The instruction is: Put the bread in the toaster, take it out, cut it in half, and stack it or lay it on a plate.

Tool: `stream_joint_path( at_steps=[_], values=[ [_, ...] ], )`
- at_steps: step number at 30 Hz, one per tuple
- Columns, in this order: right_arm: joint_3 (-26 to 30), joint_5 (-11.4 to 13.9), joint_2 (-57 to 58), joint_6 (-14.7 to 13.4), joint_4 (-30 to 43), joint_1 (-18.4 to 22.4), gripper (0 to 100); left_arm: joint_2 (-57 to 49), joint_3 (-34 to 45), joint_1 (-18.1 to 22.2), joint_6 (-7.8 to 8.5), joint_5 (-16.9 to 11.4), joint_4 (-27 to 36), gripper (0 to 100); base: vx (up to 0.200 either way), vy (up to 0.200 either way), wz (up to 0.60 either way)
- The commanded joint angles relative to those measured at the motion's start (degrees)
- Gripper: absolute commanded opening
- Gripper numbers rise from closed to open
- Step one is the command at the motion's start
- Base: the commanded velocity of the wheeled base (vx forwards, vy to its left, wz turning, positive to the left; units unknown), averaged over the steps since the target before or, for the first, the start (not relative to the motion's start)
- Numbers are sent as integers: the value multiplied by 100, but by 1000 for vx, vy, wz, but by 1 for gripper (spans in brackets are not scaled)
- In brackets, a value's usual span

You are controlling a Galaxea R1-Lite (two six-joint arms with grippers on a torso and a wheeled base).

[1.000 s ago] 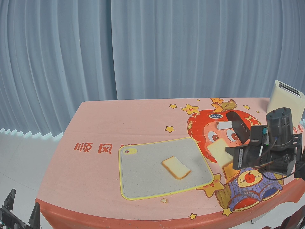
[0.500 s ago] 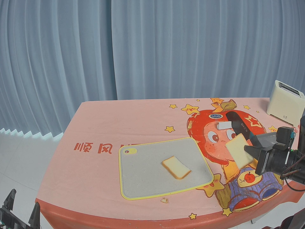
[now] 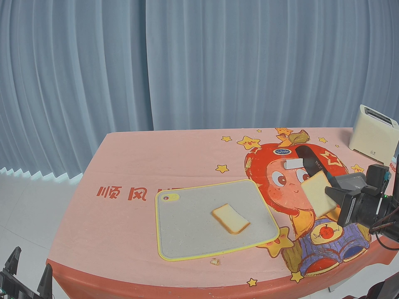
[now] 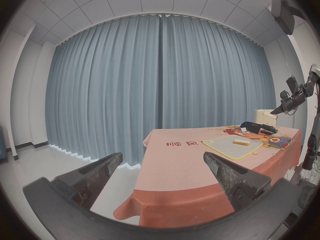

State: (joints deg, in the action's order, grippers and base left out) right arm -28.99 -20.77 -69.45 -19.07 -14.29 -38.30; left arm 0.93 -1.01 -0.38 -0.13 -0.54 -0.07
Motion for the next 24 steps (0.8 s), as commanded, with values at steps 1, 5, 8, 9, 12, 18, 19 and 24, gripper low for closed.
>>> stream_joint_path(
  at_steps=[1, 5, 8, 9, 12, 18, 19, 24],
  values=[
    [-10, -6, -60, -1, -4, -11, 0, -57, 101, 3, -4, 1, -1, 100, 0, -200, 0],
    [7, -15, -113, -27, -13, -125, 0, -57, 101, 11, -4, 1, -1, 100, 0, -200, 0],
    [16, -15, -130, -36, -13, -125, 0, -57, 101, 11, -4, 1, -1, 100, 0, -200, 0],
    [16, -15, -139, -36, -13, -125, 0, -57, 101, 3, -4, 1, -1, 100, 0, -200, 0],
    [16, -15, -130, -27, -13, -125, 0, -57, 101, 3, -4, 1, -1, 100, 0, -200, 0],
    [16, -15, -113, -18, -13, -125, 0, -57, 101, 11, -4, 1, -1, 100, 0, -200, 0],
    [16, -15, -113, -18, -13, -125, 0, -57, 101, 11, -4, 1, -1, 100, 0, -200, 0],
    [25, -15, -104, -9, -13, -125, 0, -57, 101, 3, -4, 1, -1, 100, 0, -200, 0]
  ],
)
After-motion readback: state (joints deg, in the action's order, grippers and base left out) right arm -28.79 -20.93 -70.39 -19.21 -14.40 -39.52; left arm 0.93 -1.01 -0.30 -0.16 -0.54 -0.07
